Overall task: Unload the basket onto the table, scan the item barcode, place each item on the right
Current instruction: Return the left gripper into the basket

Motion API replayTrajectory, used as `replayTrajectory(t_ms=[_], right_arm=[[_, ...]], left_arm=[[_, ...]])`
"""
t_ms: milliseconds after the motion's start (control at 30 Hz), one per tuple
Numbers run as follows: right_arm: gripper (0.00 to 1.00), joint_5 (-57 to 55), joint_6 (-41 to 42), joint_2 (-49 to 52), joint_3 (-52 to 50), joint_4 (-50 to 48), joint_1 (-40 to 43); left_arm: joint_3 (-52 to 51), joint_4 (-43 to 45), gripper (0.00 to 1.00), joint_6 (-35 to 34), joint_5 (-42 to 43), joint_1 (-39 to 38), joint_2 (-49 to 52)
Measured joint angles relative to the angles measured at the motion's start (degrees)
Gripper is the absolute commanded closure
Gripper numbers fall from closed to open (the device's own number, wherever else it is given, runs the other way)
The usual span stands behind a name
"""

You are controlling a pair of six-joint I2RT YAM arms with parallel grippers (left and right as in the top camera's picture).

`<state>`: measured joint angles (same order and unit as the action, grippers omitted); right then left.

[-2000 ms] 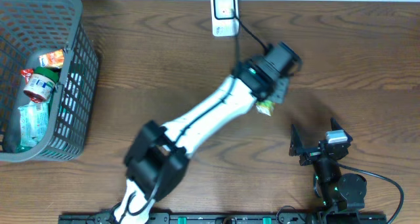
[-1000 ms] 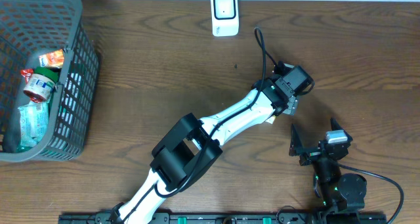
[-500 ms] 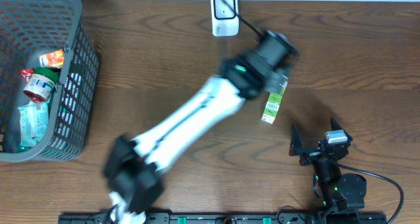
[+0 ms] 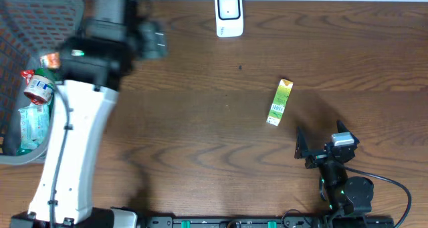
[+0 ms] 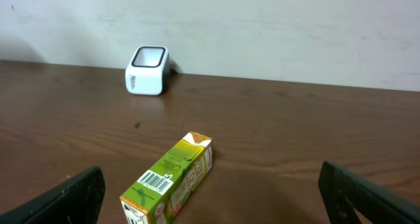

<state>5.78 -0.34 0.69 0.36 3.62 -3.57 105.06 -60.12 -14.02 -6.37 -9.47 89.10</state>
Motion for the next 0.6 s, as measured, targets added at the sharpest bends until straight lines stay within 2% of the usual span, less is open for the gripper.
replayTrajectory(t_ms=[200,600], right_arm=[[0.01,0.0,0.0,0.0,0.0,0.0,0.0],[0.01,0.0,0.0,0.0,0.0,0.0,0.0]], left_arm=[[0.0,-0.1,0.17,0.5,0.3,12.6,0.0],[0.0,0.3,0.15,0.6,0.6,32.3,1.8]])
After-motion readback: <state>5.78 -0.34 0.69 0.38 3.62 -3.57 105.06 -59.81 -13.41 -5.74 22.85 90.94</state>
